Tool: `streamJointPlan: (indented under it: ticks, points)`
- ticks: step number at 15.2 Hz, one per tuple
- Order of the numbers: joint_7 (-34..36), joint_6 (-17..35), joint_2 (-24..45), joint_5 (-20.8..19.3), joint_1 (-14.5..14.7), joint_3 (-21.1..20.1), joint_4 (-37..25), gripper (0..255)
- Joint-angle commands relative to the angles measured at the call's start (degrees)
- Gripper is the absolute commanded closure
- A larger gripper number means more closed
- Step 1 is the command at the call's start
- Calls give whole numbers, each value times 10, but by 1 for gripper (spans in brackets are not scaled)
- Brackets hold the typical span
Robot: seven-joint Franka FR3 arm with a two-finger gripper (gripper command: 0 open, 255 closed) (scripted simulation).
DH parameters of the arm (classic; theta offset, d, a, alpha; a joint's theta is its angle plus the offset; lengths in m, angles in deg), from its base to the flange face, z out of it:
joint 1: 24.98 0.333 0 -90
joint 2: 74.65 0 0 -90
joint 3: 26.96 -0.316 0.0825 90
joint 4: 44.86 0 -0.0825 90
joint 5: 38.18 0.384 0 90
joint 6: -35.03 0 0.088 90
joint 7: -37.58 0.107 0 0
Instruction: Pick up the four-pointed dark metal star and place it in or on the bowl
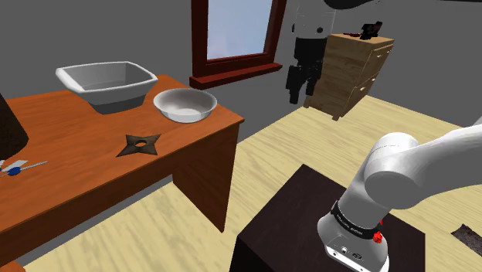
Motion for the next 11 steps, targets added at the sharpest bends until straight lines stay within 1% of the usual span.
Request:
streamJointPlan:
  ticks: [1, 6, 11]
  points:
    - [0, 0, 0, 0, 0, 0, 0, 0]
    - [104, 43, 32, 55, 10, -64, 0, 0]
    - [206, 93, 87, 96, 16, -127, -22, 0]
